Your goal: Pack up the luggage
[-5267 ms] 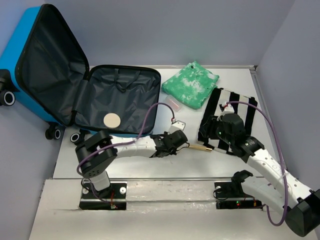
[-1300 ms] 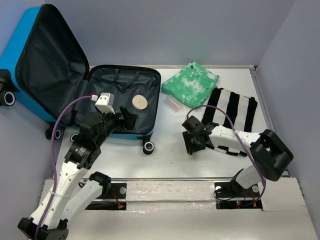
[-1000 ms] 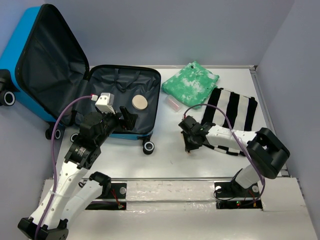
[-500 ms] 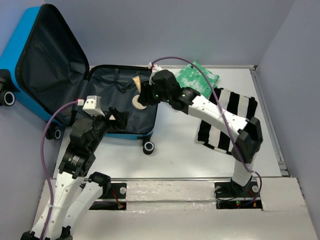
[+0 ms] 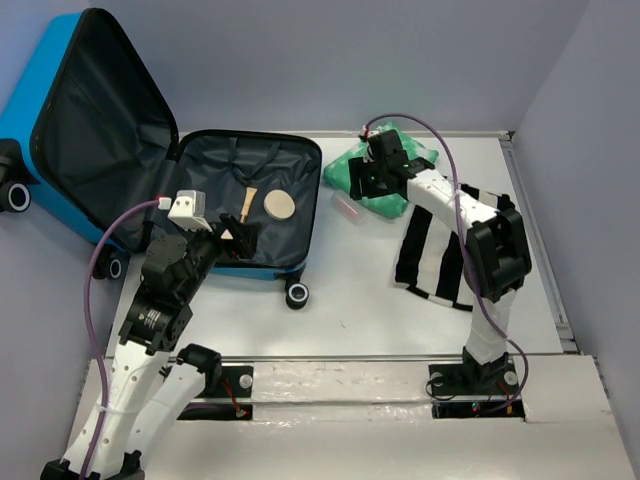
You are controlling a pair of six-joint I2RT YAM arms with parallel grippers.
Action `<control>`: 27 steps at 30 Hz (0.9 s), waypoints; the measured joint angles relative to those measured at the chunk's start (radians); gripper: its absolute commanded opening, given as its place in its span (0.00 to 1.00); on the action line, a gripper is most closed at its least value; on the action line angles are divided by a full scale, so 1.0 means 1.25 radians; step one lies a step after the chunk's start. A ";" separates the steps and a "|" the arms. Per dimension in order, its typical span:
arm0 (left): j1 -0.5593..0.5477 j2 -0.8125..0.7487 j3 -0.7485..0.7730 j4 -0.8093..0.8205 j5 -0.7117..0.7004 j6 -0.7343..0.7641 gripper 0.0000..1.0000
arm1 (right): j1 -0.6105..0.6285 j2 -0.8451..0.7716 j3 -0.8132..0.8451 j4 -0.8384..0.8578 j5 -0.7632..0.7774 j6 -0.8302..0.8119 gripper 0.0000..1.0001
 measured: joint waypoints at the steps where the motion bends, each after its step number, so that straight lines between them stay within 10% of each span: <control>1: 0.000 0.000 0.000 0.000 0.000 0.000 0.94 | -0.001 0.024 0.027 -0.009 0.008 -0.018 0.65; 15: 0.001 0.019 0.000 0.000 0.000 0.001 0.94 | 0.041 0.258 0.166 -0.090 0.022 -0.129 0.66; 19: 0.001 0.018 0.000 0.001 0.000 0.001 0.94 | 0.040 0.276 0.176 -0.092 0.012 -0.140 0.43; 27: 0.001 0.015 0.000 0.001 0.005 0.001 0.94 | 0.041 0.187 0.077 -0.069 0.021 -0.100 0.36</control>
